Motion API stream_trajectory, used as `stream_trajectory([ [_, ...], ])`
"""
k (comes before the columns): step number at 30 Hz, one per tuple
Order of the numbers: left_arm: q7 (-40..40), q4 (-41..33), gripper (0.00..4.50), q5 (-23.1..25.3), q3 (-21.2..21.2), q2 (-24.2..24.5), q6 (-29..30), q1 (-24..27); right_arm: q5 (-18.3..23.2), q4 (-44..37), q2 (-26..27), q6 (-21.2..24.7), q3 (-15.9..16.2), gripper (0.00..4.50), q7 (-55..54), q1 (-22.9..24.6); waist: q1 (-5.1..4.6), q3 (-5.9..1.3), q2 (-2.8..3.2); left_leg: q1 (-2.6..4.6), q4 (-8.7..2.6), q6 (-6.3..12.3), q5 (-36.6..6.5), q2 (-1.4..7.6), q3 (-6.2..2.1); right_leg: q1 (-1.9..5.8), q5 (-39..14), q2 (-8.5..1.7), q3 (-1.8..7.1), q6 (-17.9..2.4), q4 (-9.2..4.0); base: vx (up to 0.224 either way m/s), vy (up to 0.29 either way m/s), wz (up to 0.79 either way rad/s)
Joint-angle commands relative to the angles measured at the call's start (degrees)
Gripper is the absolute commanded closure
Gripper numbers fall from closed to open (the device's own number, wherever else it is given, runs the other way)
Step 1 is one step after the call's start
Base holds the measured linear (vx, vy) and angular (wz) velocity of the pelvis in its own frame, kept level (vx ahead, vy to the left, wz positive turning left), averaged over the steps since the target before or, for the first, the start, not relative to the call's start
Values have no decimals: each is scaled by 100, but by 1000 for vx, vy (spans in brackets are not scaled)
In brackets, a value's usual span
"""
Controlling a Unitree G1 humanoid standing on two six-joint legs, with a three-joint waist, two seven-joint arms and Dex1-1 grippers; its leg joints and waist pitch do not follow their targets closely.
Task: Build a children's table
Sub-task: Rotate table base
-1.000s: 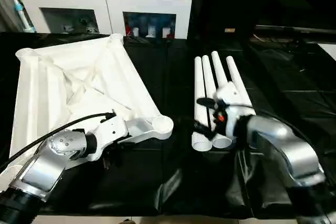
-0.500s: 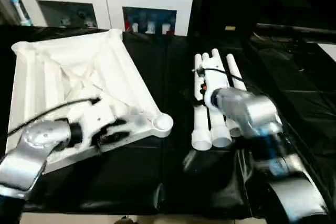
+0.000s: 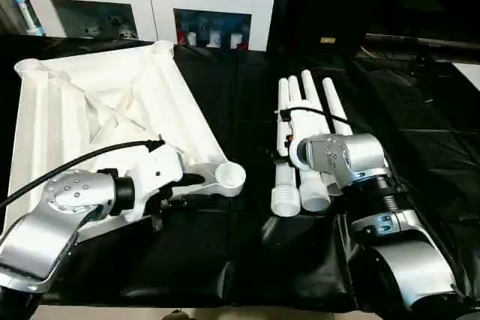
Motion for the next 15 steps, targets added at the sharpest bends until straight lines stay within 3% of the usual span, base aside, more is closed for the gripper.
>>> stream_trajectory([
  [1,-30,-170,283,-60,-58,32,97,-64,35,161,28,200,-93,0,8,-30,-20,-380,95,117,-439,-369,-189,333,-96,232,609,-454,297,-1127,-315,0,0,0],
  [6,7,-288,277,-77,-95,-9,216,-141,98,402,67,250,-163,18,9,-50,-4,-387,89,113,-432,-364,-113,335,-92,241,718,-454,291,-1143,-304,0,0,0],
  [12,79,-401,274,-137,-126,-49,357,-191,141,588,104,314,-342,76,-37,-74,-10,-392,79,117,-435,-427,-176,336,-94,244,664,-456,290,-1111,-308,0,0,0],
  [14,91,-431,274,-153,-122,-50,380,-188,157,610,117,330,-389,76,-52,-81,-8,-396,75,118,-431,-424,-172,338,-95,249,691,-459,292,-1115,-306,0,0,0],
  [15,98,-448,274,-162,-118,-51,390,-185,164,623,121,332,-413,99,-58,-86,-6,-397,77,120,-430,-417,-152,336,-94,244,712,-454,289,-1116,-303,0,0,0],
])
